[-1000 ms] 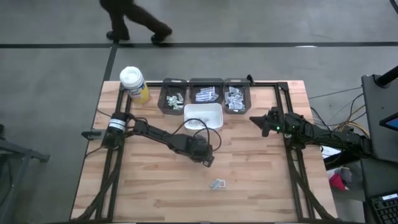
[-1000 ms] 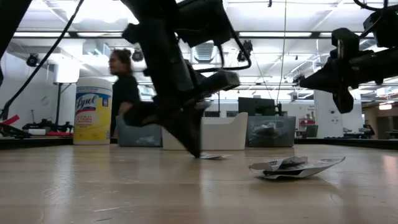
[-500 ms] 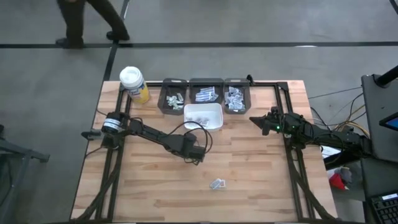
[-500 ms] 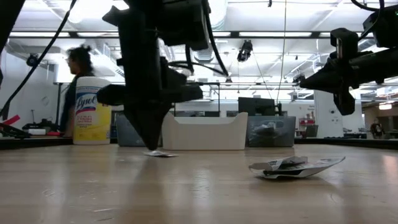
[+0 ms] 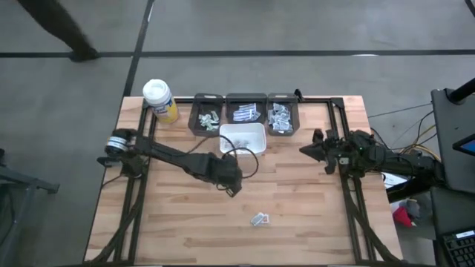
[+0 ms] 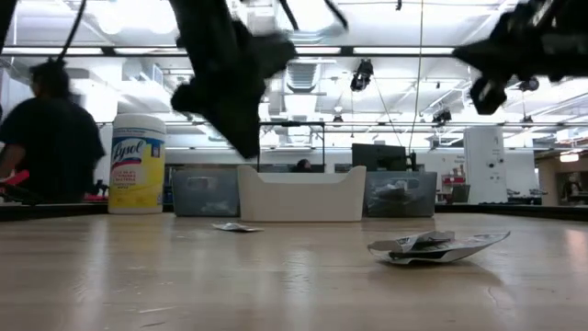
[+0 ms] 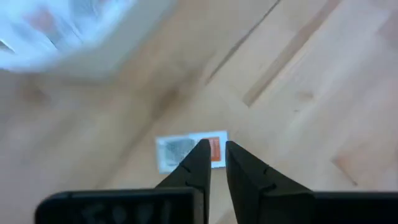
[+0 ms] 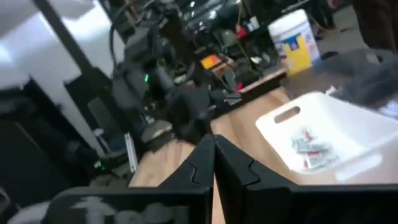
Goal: Pick & Place First Aid Supplies
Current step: Put the orange ointment pack into the white bin
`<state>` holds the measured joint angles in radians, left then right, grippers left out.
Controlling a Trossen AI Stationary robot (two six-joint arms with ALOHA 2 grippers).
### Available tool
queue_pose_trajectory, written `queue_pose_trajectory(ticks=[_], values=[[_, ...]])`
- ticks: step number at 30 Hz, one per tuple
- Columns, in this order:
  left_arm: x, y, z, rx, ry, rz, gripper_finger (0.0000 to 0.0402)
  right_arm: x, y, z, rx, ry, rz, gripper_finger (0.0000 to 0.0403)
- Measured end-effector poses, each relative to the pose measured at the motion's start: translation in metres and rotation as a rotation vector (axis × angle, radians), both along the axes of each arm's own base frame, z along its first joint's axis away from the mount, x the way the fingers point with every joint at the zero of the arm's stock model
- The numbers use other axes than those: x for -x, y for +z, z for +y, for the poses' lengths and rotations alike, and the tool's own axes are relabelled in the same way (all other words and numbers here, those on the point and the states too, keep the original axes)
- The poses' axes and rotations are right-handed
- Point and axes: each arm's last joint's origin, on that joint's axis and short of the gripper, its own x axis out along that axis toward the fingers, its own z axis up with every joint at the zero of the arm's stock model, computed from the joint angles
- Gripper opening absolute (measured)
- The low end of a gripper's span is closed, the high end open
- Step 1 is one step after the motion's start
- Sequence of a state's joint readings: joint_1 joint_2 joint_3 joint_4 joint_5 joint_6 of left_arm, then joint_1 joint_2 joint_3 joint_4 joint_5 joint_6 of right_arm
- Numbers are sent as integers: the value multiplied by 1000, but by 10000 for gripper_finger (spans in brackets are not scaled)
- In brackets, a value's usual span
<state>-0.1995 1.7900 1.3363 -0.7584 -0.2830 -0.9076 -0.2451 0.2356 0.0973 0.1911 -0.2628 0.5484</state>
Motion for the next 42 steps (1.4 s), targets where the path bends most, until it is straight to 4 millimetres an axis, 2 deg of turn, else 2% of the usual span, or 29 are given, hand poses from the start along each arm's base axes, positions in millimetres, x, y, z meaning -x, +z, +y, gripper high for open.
queue_pose_trajectory(ticks=[4, 7, 11, 14, 17, 23, 29, 35, 42], values=[[20, 30, 7, -130, -80, -49, 52, -6, 32, 5, 74, 52, 107, 9], [42, 46, 13, -219, -103, -69, 55, -21, 54, 9, 111, 114, 212, 9], [81, 52, 23, -276, -93, -111, 55, -56, 73, 17, 146, 151, 391, 19], [111, 47, 29, -275, -86, -170, 55, -90, 76, 25, 187, 164, 535, 27], [141, 41, 33, -268, -91, -242, 55, -126, 81, 34, 213, 198, 588, 28], [189, 27, 43, -280, -125, -412, 55, -196, 79, 44, 222, 215, 674, 27], [224, 16, 50, -313, -165, -508, 55, -253, 70, 48, 191, 216, 784, 27], [247, 7, 55, -340, -208, -583, 55, -297, 62, 52, 204, 244, 886, 44], [263, -1, 57, -347, -254, -619, 55, -333, 46, 55, 170, 265, 999, 120]])
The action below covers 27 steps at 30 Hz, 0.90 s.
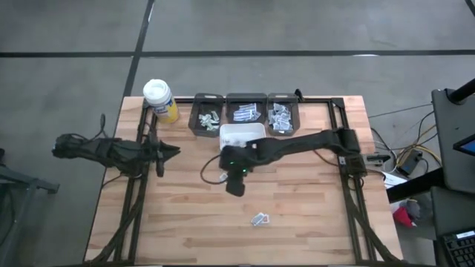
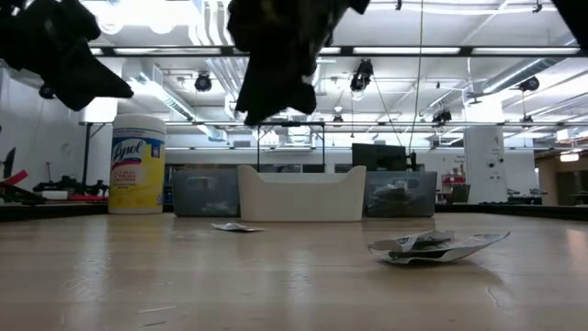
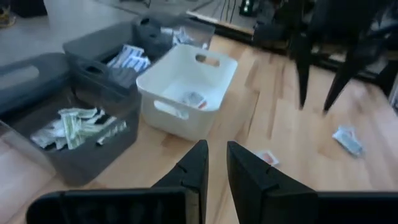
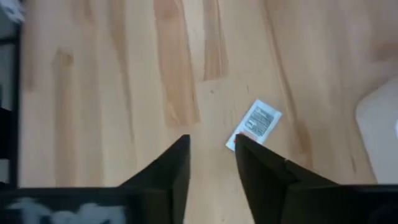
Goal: Pick & Place First Aid Supplies
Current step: Put the orange ointment pack into the white bin
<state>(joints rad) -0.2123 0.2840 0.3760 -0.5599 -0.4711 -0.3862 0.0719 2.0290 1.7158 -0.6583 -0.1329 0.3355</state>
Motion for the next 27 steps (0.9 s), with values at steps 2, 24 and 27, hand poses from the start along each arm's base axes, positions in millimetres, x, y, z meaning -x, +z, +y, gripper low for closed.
queue_pose_trajectory(ticks=[2, 24, 27], values=[[2, -3, 0, 0, 0, -5, 55, -9, -10, 1, 3, -2, 59, 140], [5, -3, 1, -4, -13, -23, 55, -55, -70, -10, 40, -64, 355, 192], [4, -2, 1, -5, -13, -32, 55, -52, -84, -11, 40, -89, 379, 192]])
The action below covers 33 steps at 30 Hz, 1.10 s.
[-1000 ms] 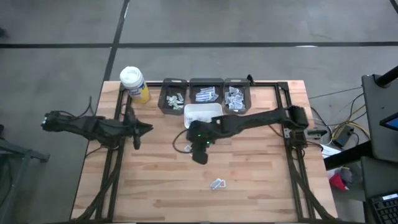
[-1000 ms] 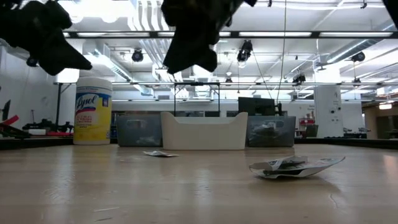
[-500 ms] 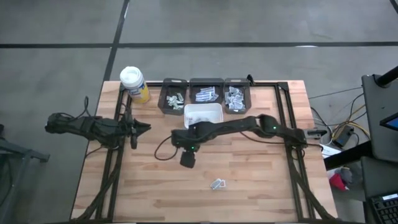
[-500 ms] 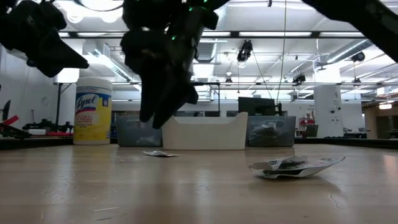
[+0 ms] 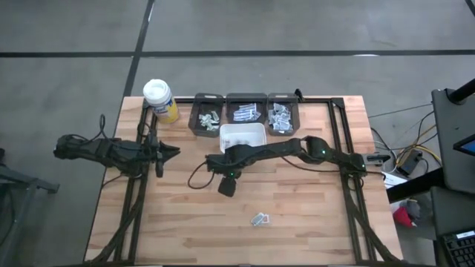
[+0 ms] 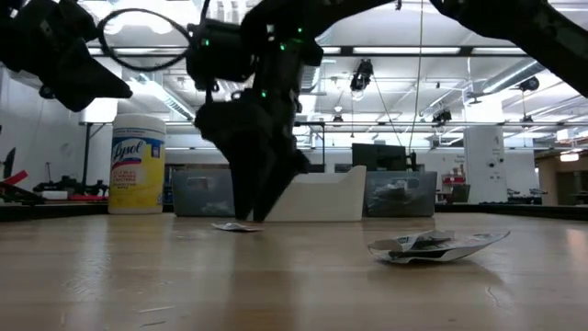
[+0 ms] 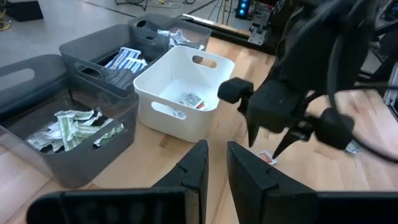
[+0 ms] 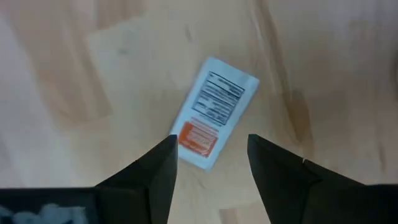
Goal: Pick & Place First Aid Supplies
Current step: Put the orange ointment pack into the white bin
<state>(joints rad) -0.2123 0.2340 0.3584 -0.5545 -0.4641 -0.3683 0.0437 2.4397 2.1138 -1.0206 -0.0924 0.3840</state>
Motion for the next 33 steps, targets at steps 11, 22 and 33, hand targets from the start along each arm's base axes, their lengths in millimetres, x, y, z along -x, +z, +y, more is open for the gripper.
queue_pose_trajectory(ticks=[11, 22, 33], values=[[0, 0, 0, 0, 0, -1, 55, 14, -38, 0, 27, -244, 67, 176], [0, 0, 0, 1, 1, -1, 55, 30, -51, 20, 110, -253, 158, 40], [0, 0, 0, 1, 2, -1, 55, 52, -19, 28, 28, -93, 281, 8]])
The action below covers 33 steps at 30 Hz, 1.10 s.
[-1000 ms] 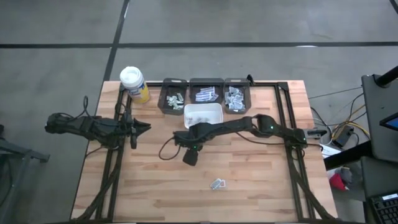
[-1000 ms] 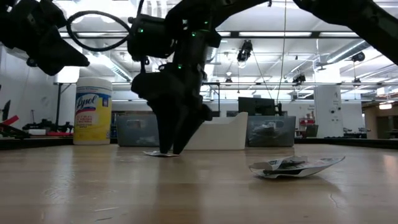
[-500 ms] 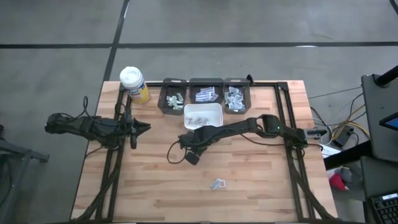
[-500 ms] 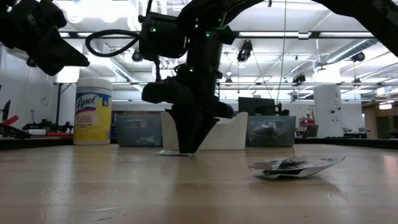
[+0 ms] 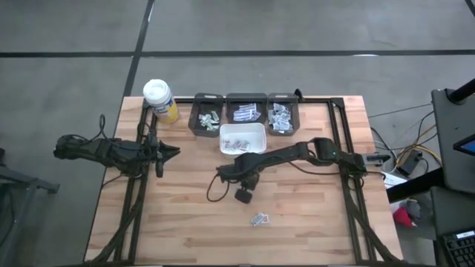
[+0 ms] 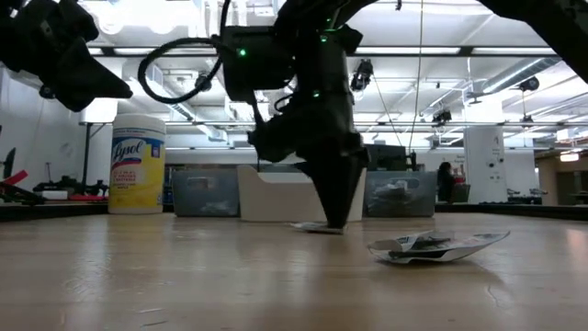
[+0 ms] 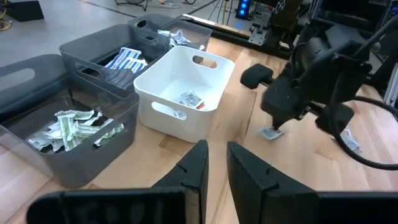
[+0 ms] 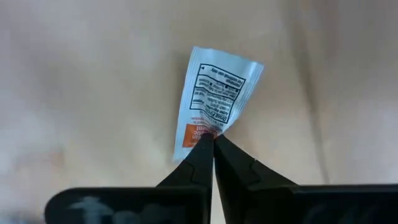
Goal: Pick & Place First Aid Supplies
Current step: Put the orange ointment pack into the white bin
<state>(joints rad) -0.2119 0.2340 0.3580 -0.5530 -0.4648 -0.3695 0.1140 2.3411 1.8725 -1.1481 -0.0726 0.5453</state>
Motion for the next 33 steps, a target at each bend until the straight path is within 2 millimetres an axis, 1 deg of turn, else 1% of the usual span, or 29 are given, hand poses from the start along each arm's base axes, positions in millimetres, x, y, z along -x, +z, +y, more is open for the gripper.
queue_pose_trajectory(ticks=[3, 5, 7, 12, 14, 15, 17, 19, 20, 21, 23, 26, 28, 33], values=[[0, 0, 0, -1, 0, 0, 55, 2, 16, 1, -65, 56, -41, 8], [0, 0, 0, -1, -1, 0, 55, 4, 34, 0, -121, 99, -95, 8], [0, 0, 0, -1, -1, 0, 55, 5, 53, -5, -161, 129, -160, 8], [0, 0, 0, -2, -1, 1, 55, 6, 79, -20, -157, 122, -288, 8], [0, 0, 0, -2, -1, 1, 55, 8, 98, -33, -73, 85, -359, 8], [0, 0, 0, -2, -1, 1, 55, 10, 108, -42, 10, 62, -389, 8], [0, 0, 0, -2, -1, 1, 55, 14, 121, -61, 214, 34, -418, 8], [0, 0, 0, -2, -1, -1, 55, 16, 124, -82, 377, 46, -398, 8], [0, 0, 0, -2, -1, -2, 55, 17, 123, -92, 401, 54, -386, 8], [0, 0, 0, -2, -1, -2, 55, 18, 123, -102, 386, 60, -374, 8], [-1, 1, 0, 0, -1, -10, 55, 20, 117, -121, 280, 74, -357, 8], [-1, 2, 0, 3, -1, -19, 55, 22, 99, -144, 183, 78, -309, 15], [-1, 2, 0, 3, -1, -20, 55, 22, 90, -155, 167, 72, -289, 28], [-1, 2, 0, 3, 0, -21, 55, 27, 91, -166, 156, 65, -276, 84]])
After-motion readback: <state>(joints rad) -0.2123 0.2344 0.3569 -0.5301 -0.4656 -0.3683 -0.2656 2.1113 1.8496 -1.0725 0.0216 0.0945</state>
